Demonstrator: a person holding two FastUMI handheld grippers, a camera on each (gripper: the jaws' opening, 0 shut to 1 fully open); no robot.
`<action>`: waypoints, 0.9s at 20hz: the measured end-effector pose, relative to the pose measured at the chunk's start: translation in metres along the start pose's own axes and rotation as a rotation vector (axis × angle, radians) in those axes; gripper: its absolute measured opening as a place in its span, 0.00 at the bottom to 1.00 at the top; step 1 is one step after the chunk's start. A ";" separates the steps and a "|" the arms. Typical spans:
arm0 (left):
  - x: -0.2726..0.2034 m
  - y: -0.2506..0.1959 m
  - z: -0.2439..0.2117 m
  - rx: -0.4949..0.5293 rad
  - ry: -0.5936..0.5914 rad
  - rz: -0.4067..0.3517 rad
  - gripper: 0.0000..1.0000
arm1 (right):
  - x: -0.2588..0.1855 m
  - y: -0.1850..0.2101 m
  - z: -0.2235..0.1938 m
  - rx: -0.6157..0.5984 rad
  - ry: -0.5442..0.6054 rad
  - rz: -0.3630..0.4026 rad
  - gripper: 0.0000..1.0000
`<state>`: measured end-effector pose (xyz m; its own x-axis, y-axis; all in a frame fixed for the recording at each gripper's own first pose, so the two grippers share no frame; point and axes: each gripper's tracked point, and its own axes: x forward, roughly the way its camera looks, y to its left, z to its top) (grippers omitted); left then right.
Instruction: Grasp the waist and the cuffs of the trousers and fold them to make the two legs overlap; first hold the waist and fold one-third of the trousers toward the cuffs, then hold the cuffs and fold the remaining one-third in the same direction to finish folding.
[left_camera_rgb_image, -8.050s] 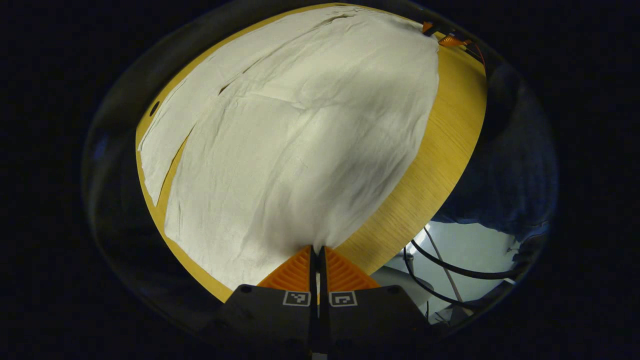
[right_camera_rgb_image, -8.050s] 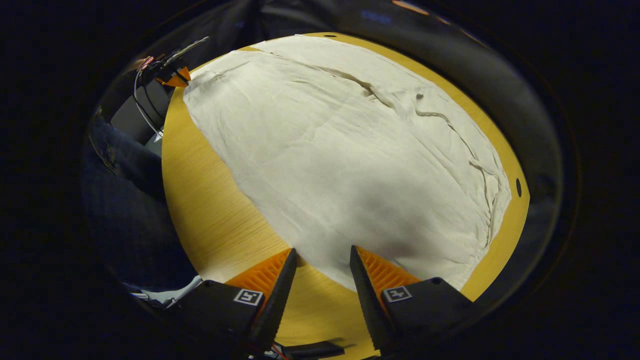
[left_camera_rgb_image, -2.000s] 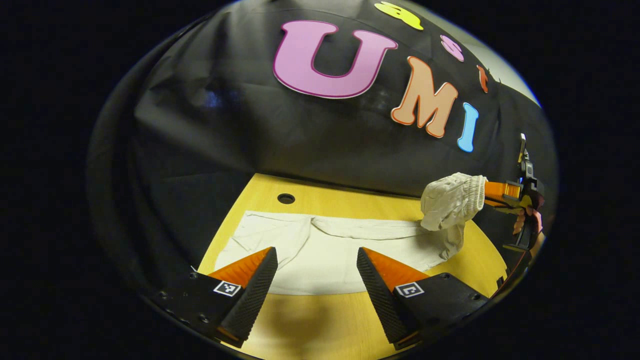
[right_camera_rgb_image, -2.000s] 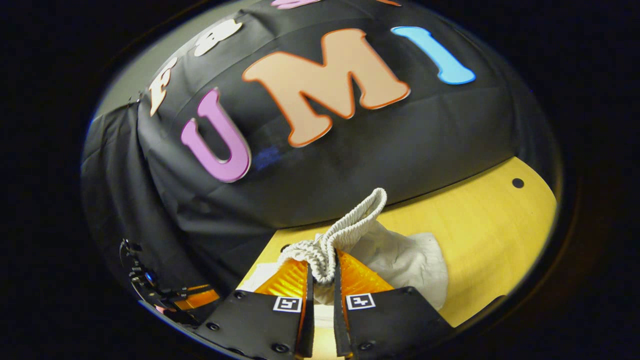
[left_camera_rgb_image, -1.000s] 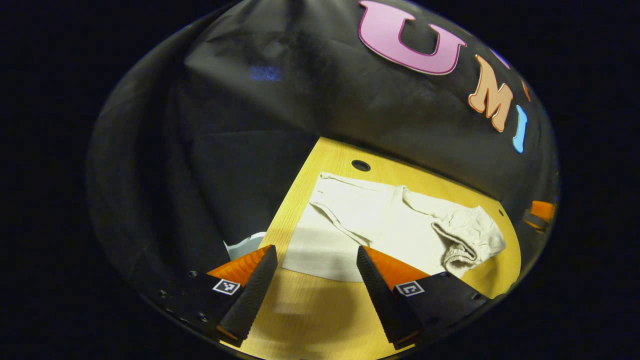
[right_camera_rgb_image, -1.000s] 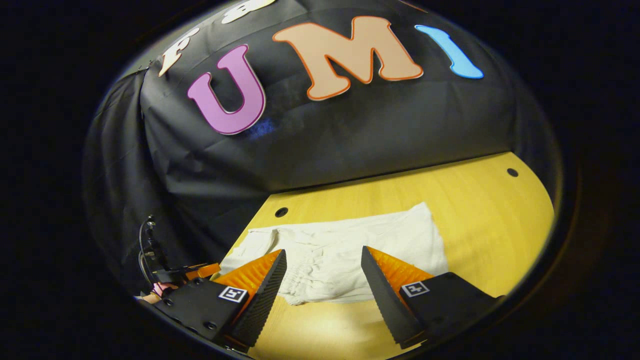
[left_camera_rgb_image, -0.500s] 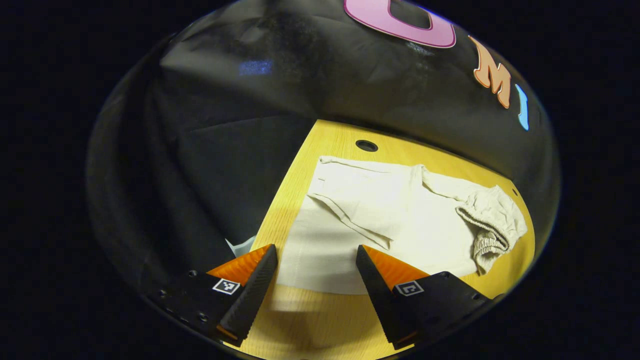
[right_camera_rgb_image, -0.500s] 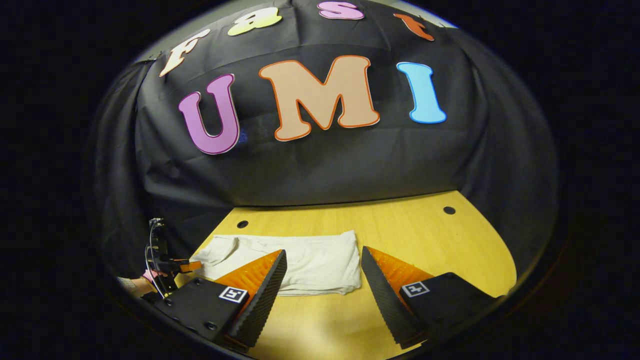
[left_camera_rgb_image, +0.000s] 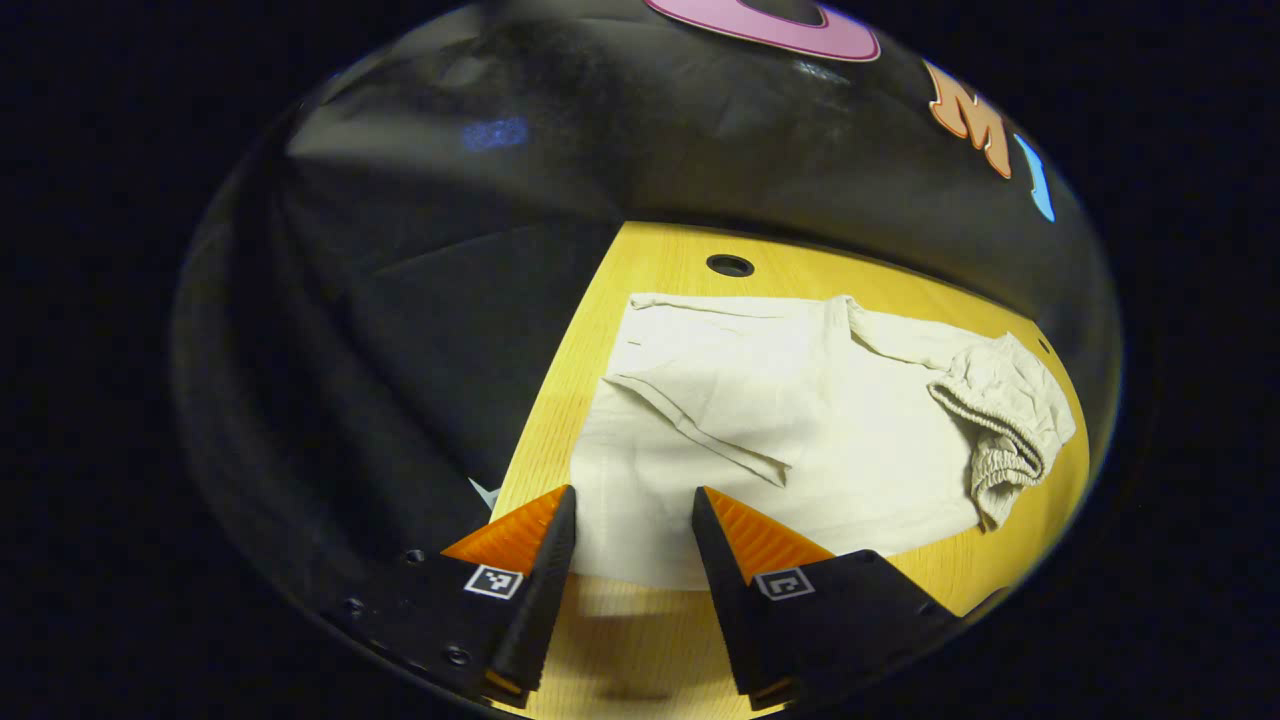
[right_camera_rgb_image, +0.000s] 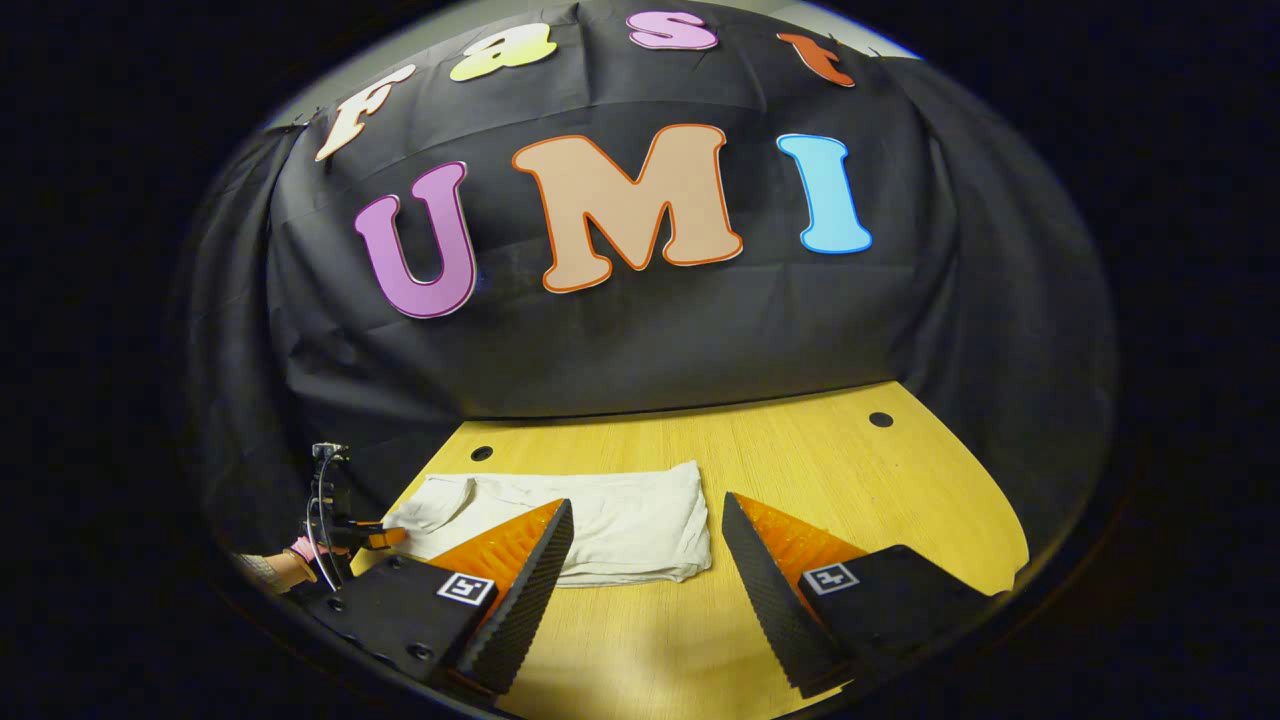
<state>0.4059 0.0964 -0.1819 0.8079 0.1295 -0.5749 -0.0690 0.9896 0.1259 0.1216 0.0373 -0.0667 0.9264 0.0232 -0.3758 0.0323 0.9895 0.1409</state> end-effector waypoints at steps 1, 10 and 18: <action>0.001 -0.006 -0.004 0.006 0.004 -0.009 0.59 | 0.001 0.000 -0.001 -0.003 0.004 0.002 0.96; 0.002 -0.022 0.002 -0.091 -0.028 0.043 0.00 | -0.002 -0.012 0.004 -0.006 -0.008 0.002 0.96; -0.050 -0.102 0.074 -0.051 -0.199 -0.159 0.00 | 0.001 -0.040 0.008 -0.025 -0.005 0.020 0.96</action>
<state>0.4158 -0.0159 -0.1059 0.9098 -0.0381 -0.4132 0.0429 0.9991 0.0023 0.1240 -0.0038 -0.0656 0.9286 0.0427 -0.3686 0.0040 0.9921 0.1251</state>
